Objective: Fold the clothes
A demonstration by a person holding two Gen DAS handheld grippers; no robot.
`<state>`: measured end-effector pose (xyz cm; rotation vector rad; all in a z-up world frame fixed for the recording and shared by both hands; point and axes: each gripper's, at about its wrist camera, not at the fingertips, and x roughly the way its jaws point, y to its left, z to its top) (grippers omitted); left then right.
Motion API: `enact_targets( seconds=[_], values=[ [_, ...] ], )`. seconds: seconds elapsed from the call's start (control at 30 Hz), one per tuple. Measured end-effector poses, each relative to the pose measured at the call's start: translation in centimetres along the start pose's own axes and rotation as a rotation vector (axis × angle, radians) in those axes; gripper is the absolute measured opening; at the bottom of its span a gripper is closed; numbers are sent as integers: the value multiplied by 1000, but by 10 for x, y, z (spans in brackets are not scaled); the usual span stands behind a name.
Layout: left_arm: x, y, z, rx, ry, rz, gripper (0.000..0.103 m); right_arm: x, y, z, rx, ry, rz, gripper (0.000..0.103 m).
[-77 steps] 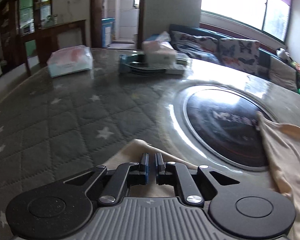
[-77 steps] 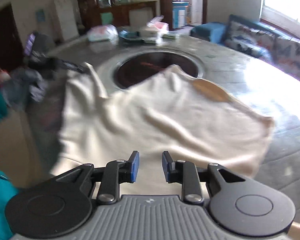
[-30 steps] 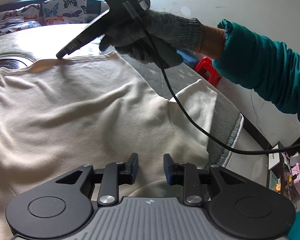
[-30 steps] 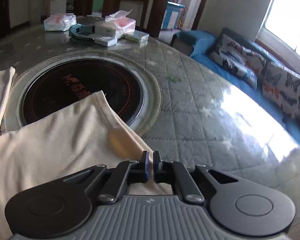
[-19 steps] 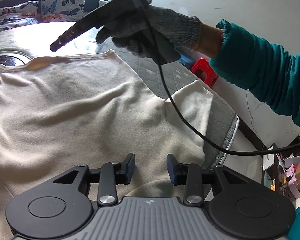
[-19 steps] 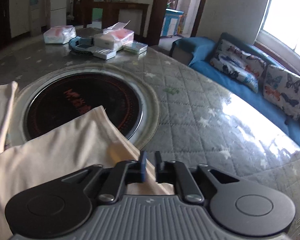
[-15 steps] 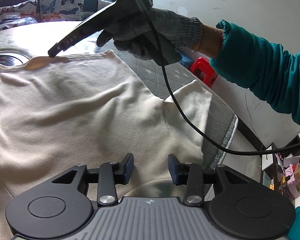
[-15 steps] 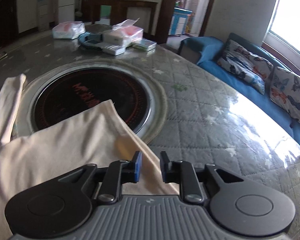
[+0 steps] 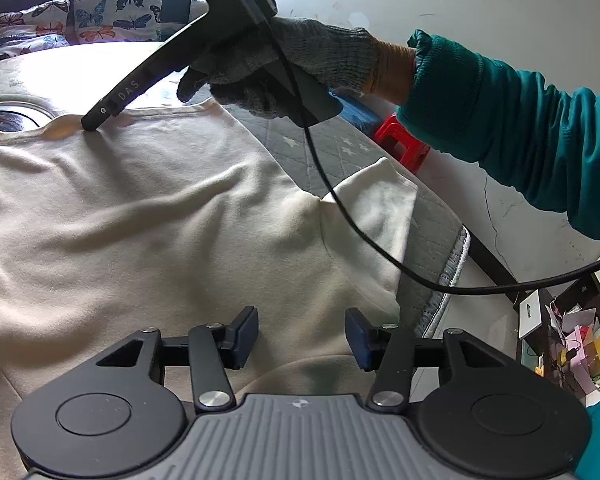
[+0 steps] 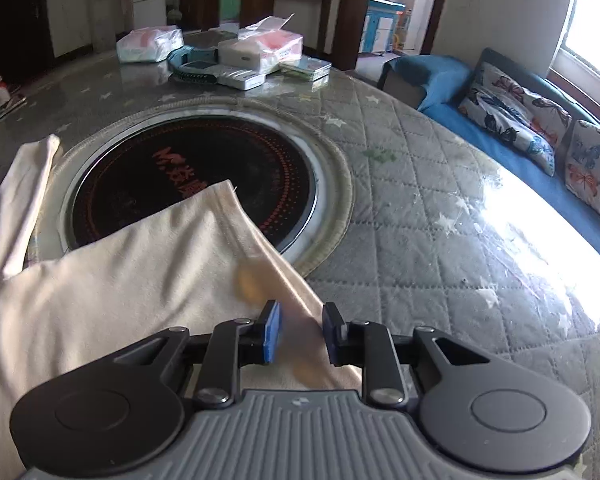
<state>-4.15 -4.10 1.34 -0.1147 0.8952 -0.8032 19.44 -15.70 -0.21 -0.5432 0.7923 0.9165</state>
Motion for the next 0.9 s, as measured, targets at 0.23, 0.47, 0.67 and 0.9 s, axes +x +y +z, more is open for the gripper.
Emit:
enact_targets(
  seconds=[0.23, 0.47, 0.67, 0.9],
  values=[
    [1, -1, 0, 4, 0, -2, 54, -2, -8, -4, 45, 1, 18, 24],
    [1, -2, 0, 3, 1, -6, 57, -9, 8, -3, -46, -3, -44, 4],
    [2, -4, -3, 11, 1, -11, 60, -10, 18, 4, -111, -68, -202, 4],
    [2, -3, -4, -6, 0, -19, 60, 11, 19, 3, -92, -31, -222, 5]
  ],
)
